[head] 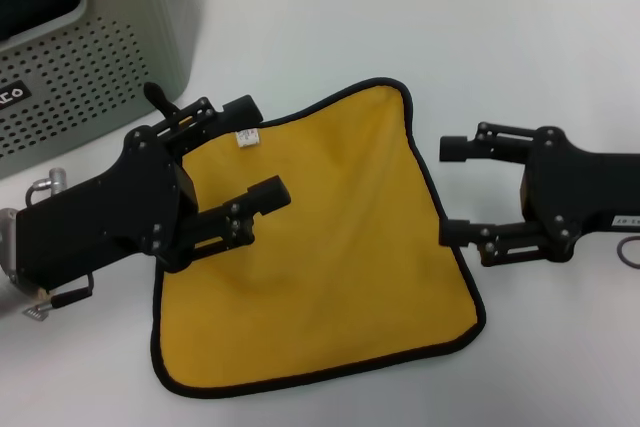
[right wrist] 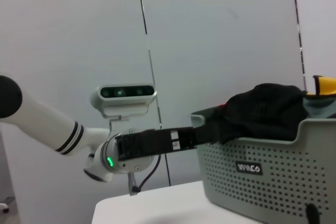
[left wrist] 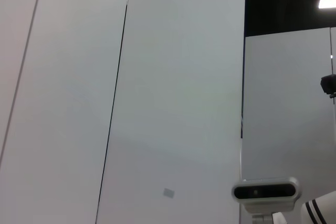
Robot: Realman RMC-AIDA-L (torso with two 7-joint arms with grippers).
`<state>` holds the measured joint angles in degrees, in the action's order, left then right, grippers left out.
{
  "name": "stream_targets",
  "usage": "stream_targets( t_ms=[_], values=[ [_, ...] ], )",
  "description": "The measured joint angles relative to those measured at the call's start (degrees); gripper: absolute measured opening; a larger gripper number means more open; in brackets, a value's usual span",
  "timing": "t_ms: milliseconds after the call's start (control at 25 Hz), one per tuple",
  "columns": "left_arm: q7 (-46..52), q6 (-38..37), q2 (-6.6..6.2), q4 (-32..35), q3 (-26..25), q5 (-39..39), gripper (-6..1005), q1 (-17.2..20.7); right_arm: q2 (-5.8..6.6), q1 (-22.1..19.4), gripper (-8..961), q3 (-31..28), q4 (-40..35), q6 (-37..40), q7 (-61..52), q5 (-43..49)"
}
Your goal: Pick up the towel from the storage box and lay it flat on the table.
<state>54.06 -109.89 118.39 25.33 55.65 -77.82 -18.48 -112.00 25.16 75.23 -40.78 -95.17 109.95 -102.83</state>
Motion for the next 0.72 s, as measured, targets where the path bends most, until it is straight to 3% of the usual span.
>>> stream_targets(
  t_ms=[720],
  values=[
    [0.21,-1.2,0.0,-0.2,0.43,-0.63,787,0.28,-0.61,0.08,859,0.01,0.62,-0.02,0.13,1.37]
  ],
)
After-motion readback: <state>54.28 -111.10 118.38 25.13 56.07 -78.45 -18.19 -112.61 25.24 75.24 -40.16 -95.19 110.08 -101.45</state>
